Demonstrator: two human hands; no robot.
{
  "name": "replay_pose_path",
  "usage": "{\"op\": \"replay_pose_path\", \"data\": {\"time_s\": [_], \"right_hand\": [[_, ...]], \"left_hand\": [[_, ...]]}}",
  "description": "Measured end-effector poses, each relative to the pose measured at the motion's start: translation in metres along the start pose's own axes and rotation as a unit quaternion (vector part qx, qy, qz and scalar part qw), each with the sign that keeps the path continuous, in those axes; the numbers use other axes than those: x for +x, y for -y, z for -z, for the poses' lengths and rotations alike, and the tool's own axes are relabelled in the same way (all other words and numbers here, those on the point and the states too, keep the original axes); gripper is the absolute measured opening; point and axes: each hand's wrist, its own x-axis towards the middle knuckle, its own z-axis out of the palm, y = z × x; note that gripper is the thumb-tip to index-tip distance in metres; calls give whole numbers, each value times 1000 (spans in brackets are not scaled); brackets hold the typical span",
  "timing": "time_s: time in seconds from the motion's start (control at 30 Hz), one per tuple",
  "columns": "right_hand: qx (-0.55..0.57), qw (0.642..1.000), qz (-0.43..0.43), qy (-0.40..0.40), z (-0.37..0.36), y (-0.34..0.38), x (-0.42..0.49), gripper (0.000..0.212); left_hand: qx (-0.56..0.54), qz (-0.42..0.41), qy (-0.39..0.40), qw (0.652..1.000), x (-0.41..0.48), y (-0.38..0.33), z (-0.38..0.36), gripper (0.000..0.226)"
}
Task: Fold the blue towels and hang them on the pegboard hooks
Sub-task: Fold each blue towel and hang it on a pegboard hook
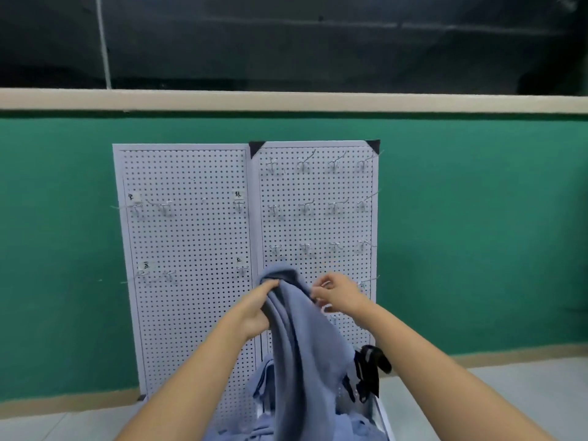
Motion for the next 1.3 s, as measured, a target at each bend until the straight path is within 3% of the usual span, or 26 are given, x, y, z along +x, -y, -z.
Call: {"op": "replay_pose_path", "data": {"time_s": [0.17,0.27,0.43,0.53,0.6,0.67,0.73,0.83,0.93,1.0,1.13,1.3], "right_hand": [[4,994,-75,80,-1,-21,-24,48],[125,975,-129,131,-6,-23,-29,60],[309,940,-85,118,-5,-18,-23,37],[338,936,-86,41,-4,-21,-6,22],[320,938,-120,51,-6,-27,1,22],[292,940,-147,99,-12,-33,5,21],[299,938,-140,111,-18,-36,13,15],[346,932,-97,36,-20,-33,32,19],[316,944,-74,-63,-3,-29,52,26],[287,951,-66,-89,11,-29,62,31],[271,954,-55,-115,34,-21,77,32],[262,955,-46,-128,54,-7,89,25]], "left_hand": [[-147,-37,34,988,-20,-13,-12,24],[-221,-64,44,972,-28,-27,-22,23],[-333,-62,47,940,-16,-43,-9,22],[-418,-47,64,905,-9,-40,3,18],[-444,-51,118,887,-5,-35,11,14],[-414,-62,131,899,7,-31,18,36],[-326,-68,59,941,18,-28,23,17],[-142,-117,-58,981,33,-26,32,25],[-5,-169,-89,982,47,-33,57,19],[35,-146,-133,980,50,-37,70,19],[75,-110,-211,968,60,-46,87,28],[56,-117,-215,968,56,-61,83,28]]}}
